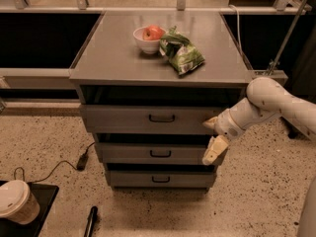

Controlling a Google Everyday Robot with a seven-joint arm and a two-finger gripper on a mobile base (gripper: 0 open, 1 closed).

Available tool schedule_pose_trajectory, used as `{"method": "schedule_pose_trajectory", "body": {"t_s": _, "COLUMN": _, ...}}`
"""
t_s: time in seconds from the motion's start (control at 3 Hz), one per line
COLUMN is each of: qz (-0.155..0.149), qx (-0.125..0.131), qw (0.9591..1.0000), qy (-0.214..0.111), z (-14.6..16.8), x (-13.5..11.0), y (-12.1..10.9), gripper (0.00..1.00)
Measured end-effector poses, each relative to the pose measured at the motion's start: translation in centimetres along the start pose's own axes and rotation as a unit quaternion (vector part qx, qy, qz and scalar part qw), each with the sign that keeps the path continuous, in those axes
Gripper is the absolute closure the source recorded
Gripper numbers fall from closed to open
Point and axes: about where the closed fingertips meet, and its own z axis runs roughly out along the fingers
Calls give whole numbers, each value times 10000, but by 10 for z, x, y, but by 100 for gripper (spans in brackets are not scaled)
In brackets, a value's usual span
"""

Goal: Close top drawer

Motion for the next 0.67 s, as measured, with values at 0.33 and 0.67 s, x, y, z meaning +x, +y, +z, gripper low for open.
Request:
{"method": "schedule_pose_trajectory", "body": {"t_s": 0.33, "qz": -259, "qx": 118, "qw": 9996, "qy": 17, "z": 1, "x": -20, "y": -4, "gripper": 0}}
{"method": "schedule_pose_trajectory", "body": {"t_s": 0.67, "qz": -554, "qx": 402, "qw": 9976, "qy": 35, "z": 2, "x": -37, "y": -8, "gripper": 0}}
